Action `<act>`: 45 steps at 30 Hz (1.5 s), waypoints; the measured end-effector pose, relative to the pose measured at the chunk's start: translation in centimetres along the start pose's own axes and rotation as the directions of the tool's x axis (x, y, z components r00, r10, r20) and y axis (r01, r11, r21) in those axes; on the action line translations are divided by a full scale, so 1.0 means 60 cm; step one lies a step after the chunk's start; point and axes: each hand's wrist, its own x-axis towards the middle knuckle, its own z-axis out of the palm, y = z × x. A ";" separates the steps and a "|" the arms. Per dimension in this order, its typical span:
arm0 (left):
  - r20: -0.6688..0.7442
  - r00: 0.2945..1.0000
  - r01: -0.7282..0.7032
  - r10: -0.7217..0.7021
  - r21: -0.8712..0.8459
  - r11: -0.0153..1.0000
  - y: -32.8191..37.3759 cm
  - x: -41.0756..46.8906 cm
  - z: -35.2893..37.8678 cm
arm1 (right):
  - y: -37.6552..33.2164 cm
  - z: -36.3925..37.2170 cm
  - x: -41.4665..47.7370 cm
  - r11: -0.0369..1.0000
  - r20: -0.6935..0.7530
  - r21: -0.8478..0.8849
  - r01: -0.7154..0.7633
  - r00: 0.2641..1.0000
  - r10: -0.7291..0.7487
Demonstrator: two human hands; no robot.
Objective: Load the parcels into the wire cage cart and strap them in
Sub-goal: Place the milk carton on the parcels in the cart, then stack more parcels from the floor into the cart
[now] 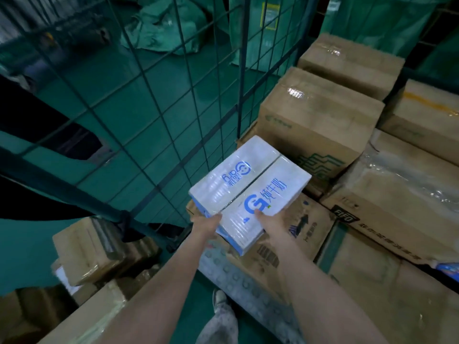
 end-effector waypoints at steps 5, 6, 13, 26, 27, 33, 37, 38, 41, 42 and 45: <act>0.085 0.996 -0.020 0.001 0.228 0.973 -0.036 0.043 0.031 | -0.037 0.032 0.012 0.942 0.001 -0.185 0.281 0.958 -0.286; 0.077 0.996 -0.051 0.035 0.218 0.975 -0.035 0.046 0.035 | -0.044 0.038 0.012 0.935 -0.027 -0.211 0.286 0.954 -0.298; 0.034 0.987 -0.143 0.157 0.634 0.760 0.024 0.046 0.023 | -0.068 0.070 0.016 0.952 -0.063 -0.231 0.203 0.973 -0.222; 0.036 0.992 -0.125 0.121 0.189 0.974 0.047 -0.030 -0.001 | -0.074 0.036 -0.041 0.920 0.007 -0.338 0.199 0.978 -0.209; 0.012 0.990 -0.142 0.142 0.102 0.985 0.046 -0.038 -0.002 | -0.074 0.032 -0.047 0.915 0.019 -0.341 0.216 0.975 -0.223; -0.034 0.974 -0.225 0.222 -0.190 0.956 0.028 -0.114 -0.014 | -0.078 0.001 -0.122 0.971 0.118 -0.192 0.141 0.986 -0.120; -0.126 0.965 -0.258 0.229 -0.325 0.910 -0.002 -0.172 -0.025 | -0.051 -0.006 -0.175 0.990 0.178 -0.084 0.114 0.979 -0.098; -0.150 0.966 -0.251 0.211 -0.352 0.902 -0.013 -0.182 -0.030 | -0.040 -0.006 -0.184 0.993 0.199 -0.060 0.102 0.976 -0.088; -0.199 0.963 -0.248 0.183 -0.378 0.892 -0.037 -0.216 -0.043 | -0.014 -0.005 -0.211 0.989 0.271 -0.081 0.127 0.957 -0.101; -0.225 0.958 -0.259 0.180 -0.404 0.878 -0.053 -0.232 -0.049 | -0.004 -0.007 -0.225 0.981 0.306 -0.108 0.160 0.944 -0.120; -0.258 0.953 -0.268 0.161 -0.462 0.845 -0.090 -0.269 -0.064 | 0.022 -0.008 -0.256 0.961 0.376 -0.145 0.235 0.912 -0.166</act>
